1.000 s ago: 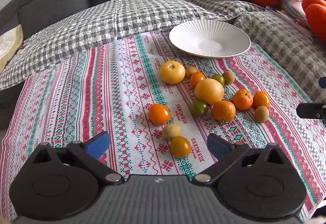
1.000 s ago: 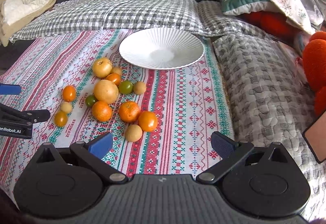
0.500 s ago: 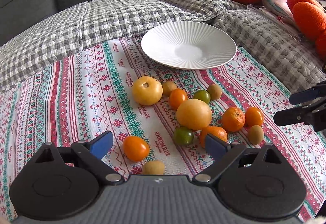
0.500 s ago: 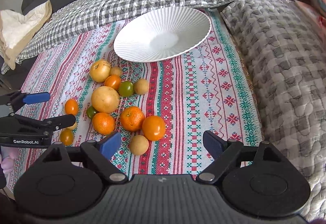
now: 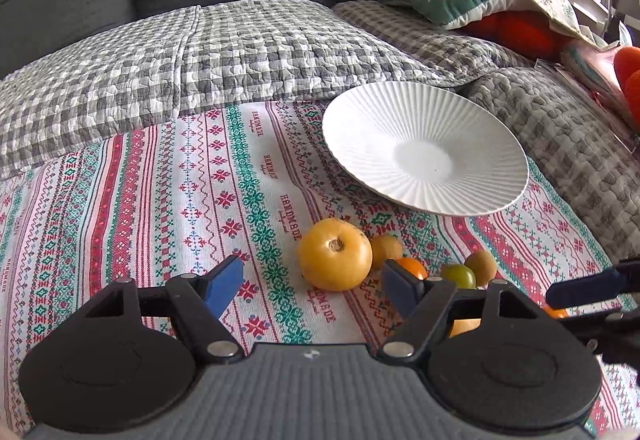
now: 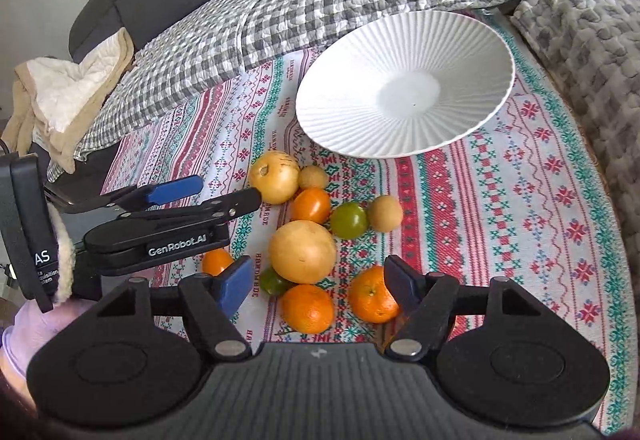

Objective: Organize fruits
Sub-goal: 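Reach the left tool to the yellow grapefruit and close on it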

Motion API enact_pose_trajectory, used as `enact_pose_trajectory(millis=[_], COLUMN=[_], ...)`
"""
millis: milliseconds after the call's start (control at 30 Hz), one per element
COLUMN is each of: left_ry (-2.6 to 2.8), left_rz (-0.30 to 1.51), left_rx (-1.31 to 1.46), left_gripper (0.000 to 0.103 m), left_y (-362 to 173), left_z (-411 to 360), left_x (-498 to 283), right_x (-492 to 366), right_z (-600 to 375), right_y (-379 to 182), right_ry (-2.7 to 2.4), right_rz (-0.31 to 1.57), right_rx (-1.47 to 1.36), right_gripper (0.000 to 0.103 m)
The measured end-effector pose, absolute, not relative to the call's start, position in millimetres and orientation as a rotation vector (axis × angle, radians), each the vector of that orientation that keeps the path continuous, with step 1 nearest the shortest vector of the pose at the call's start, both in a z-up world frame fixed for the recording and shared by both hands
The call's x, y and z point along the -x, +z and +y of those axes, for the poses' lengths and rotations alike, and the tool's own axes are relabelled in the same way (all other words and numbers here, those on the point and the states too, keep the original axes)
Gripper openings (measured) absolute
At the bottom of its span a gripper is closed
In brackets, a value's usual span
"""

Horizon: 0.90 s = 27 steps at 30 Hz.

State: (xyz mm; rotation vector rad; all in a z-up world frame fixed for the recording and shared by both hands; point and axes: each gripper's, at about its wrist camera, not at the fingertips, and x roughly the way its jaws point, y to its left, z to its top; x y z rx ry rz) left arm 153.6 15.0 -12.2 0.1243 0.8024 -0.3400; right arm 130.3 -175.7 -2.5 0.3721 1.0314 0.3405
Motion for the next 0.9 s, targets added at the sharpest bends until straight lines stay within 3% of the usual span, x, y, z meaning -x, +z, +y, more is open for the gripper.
enact_pose_trajectory(millis=[100,267,900], left_ry=[-0.326,-0.323,-0.257], left_rz=[0.819,0.849,0.837], left_rx=[-0.106,-0.087,-0.078], left_gripper=[0.058,0.052,0.044], left_y=[-16,-23,-34], left_z=[10,0,-14], left_x=[-162,-170,-172], right_x=[-136,-142,-144], right_z=[-165,-154,-140], right_y=[-7,-13,-28], right_ry=[0.349,0.348,0.304], right_rz=[1.047,1.064,1.098], right_rx=[-0.371,-0.370,-0.321], right_gripper=[0.058,0.055,0.040])
